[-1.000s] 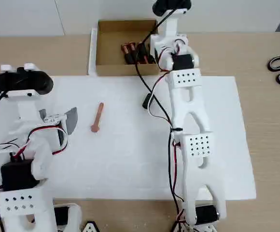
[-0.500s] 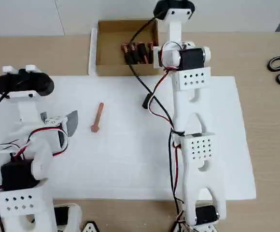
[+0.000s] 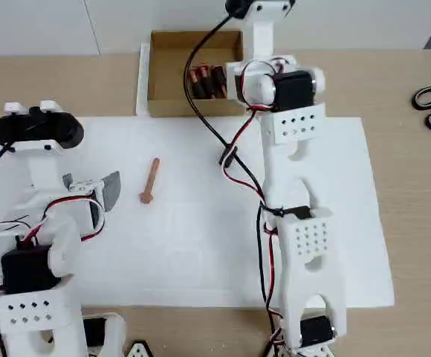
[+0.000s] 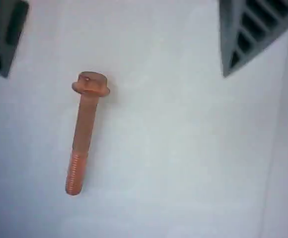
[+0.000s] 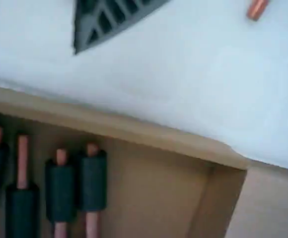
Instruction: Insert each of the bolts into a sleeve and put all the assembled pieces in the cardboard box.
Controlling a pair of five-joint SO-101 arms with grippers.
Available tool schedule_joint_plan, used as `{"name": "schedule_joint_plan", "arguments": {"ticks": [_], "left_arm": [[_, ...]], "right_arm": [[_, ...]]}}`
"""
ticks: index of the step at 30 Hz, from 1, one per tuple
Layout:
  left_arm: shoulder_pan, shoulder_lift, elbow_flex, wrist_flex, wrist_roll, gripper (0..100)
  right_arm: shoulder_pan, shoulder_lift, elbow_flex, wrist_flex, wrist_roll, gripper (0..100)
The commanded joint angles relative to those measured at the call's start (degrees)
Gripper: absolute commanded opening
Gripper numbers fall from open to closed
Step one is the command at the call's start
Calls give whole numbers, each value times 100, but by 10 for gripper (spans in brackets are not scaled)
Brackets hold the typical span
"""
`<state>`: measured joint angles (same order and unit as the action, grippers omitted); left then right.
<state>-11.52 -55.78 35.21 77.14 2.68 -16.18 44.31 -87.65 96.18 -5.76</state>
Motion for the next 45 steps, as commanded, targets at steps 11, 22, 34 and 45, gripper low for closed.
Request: {"name": "schedule_joint_plan", "arguments": {"ticks": [11, 22, 34, 45], "left_arm": [[-9, -105, 110, -35, -26, 261], [-9, -105, 110, -35, -26, 261], [-35, -105, 119, -18, -26, 261], [-35, -105, 119, 0, -26, 261]], "right_arm": [[-198, -1956, 3367, -84, -791, 270], [-549, -629, 3358, -453, -2224, 270], [-708, 382, 3358, -1086, -2224, 270], [-708, 822, 3358, -1464, -2224, 270]]}}
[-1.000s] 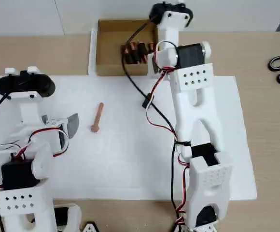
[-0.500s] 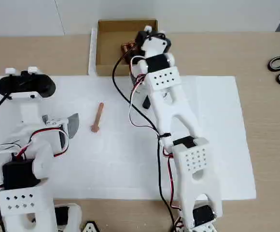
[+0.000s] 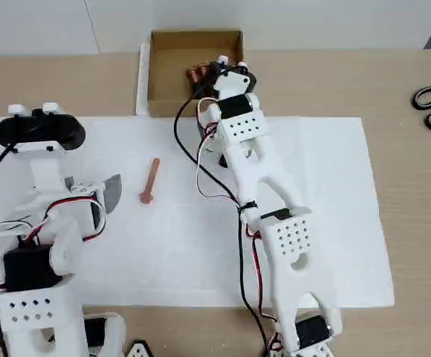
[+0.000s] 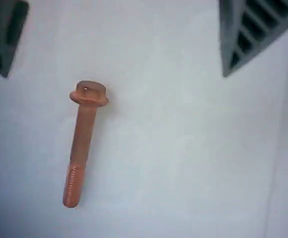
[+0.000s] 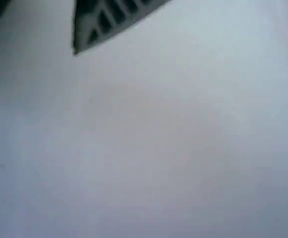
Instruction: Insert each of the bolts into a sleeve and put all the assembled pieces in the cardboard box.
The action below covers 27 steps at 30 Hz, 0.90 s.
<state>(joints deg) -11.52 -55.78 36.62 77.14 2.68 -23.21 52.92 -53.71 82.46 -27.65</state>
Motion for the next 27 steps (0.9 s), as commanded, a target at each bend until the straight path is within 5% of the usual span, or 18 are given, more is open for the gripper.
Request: {"name": "schedule_joint_plan", "arguments": {"ticks": [1, 21, 27], "left_arm": [[-35, -97, -22, 0, -26, 261], [-35, -97, 84, -26, -26, 261], [-26, -105, 127, -26, -35, 261]], "right_arm": [[-4, -4, -35, -101, -35, 270], [189, 514, -35, -136, -35, 265], [400, 532, -35, -154, -35, 105]]}}
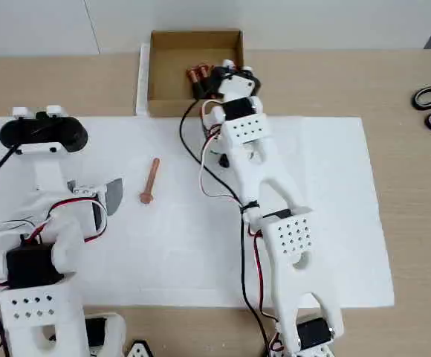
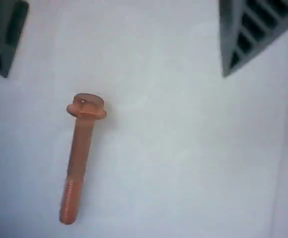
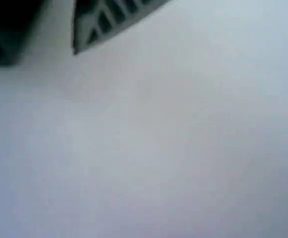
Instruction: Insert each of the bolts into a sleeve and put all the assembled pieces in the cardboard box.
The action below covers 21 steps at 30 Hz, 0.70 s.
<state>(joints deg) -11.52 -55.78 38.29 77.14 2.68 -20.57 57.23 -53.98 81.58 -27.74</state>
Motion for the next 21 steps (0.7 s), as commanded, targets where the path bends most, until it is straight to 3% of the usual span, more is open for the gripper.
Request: {"name": "schedule_joint_plan", "arguments": {"ticks": [1, 3, 11, 21], "left_arm": [[-26, -105, -40, -26, -35, 261], [-26, -105, -40, -26, -35, 261], [-26, -105, -40, -26, -35, 261], [-18, -105, -40, -26, -35, 261]], "right_arm": [[145, 92, -9, -66, -26, 72], [189, 101, -9, -31, -26, 5], [453, 57, -18, 119, -18, 4], [725, -796, -545, 1376, 281, 4]]}}
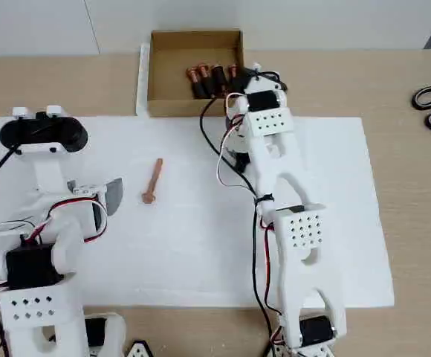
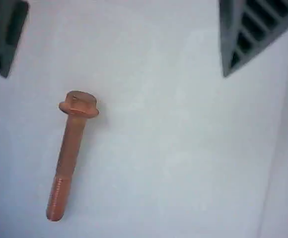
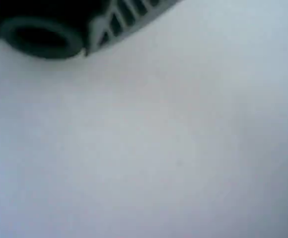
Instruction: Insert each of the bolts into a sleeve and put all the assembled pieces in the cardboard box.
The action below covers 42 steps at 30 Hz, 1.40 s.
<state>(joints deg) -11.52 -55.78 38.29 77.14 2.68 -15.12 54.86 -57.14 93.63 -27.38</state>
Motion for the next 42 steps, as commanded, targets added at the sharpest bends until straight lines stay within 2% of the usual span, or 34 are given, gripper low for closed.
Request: {"name": "schedule_joint_plan", "arguments": {"ticks": [1, 7, 13, 22, 29, 35, 42], "left_arm": [[-18, -105, -40, -26, -35, 261], [-18, -105, -40, -26, -35, 261], [-18, -105, -40, -18, -35, 261], [-18, -105, -40, -9, -35, 261], [-9, -97, -40, -18, -35, 261], [-9, -97, -40, -9, -35, 261], [-9, -105, -40, -9, -35, 261]], "right_arm": [[189, -655, -237, 171, 396, 4], [189, -1235, -202, 233, 1055, 4], [171, -1376, -105, 268, 2505, 4], [136, -1402, 888, 251, 2945, 4], [75, -1358, 1099, 233, 3068, 9], [-40, -1103, 1222, 224, 3024, 101], [-4, -725, 1222, 233, 3024, 106]]}}
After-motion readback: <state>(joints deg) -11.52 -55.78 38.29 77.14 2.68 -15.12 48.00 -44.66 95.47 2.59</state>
